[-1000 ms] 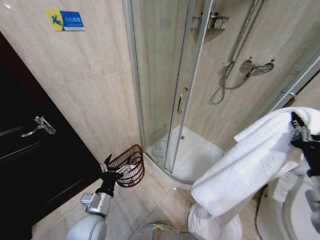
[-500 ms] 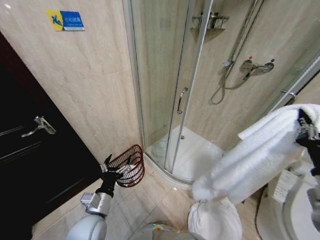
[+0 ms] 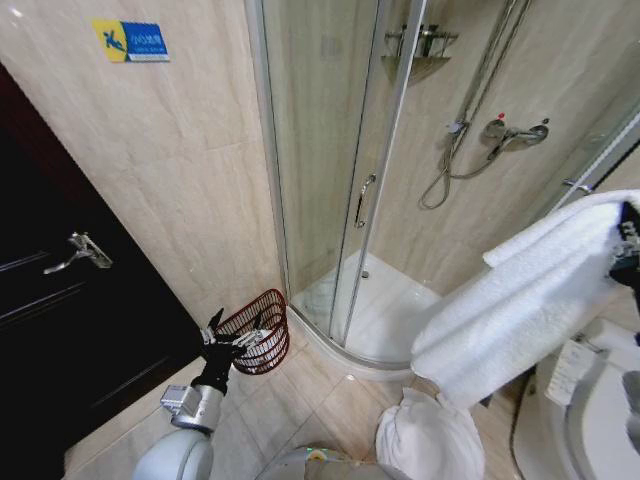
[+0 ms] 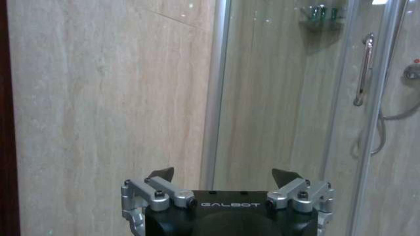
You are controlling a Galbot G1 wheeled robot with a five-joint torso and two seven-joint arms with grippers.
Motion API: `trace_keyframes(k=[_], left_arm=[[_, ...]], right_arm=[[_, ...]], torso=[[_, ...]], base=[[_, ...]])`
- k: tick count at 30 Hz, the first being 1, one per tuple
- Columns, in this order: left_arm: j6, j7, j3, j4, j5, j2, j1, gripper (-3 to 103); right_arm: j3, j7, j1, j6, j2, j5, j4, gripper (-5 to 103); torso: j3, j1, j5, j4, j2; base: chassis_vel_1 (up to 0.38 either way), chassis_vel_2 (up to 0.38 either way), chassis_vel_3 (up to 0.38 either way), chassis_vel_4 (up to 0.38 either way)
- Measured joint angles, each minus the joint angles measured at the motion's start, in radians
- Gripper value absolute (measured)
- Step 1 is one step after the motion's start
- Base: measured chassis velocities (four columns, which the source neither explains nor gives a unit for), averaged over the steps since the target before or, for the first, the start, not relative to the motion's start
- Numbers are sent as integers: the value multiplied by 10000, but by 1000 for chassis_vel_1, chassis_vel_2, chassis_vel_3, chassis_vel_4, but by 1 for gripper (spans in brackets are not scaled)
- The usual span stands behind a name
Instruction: Discard the used towel into the hamper.
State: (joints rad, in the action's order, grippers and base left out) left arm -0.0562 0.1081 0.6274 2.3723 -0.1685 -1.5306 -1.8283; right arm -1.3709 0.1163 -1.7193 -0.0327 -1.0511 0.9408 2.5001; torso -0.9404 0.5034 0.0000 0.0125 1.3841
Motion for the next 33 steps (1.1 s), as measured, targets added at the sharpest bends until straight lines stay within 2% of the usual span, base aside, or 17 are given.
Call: trace_keyframes(k=[13, 18, 33], left_arm=[[0, 0, 0, 0, 0, 0, -1, 100], [0, 0, 0, 0, 0, 0, -1, 100], [0, 0, 0, 0, 0, 0, 0, 100]], right_arm=[[38, -67, 100, -267, -38, -186, 0, 5], [58, -41, 111, -322, -129, -278, 0, 5], [87, -18, 154, -446, -76, -322, -1, 5]], torso=[[0, 0, -2, -6, 0], [0, 0, 0, 1, 0], [-1, 3, 0, -3, 0]], base=[[53, 52, 50, 58], [0, 0, 0, 0], [29, -32, -37, 36]])
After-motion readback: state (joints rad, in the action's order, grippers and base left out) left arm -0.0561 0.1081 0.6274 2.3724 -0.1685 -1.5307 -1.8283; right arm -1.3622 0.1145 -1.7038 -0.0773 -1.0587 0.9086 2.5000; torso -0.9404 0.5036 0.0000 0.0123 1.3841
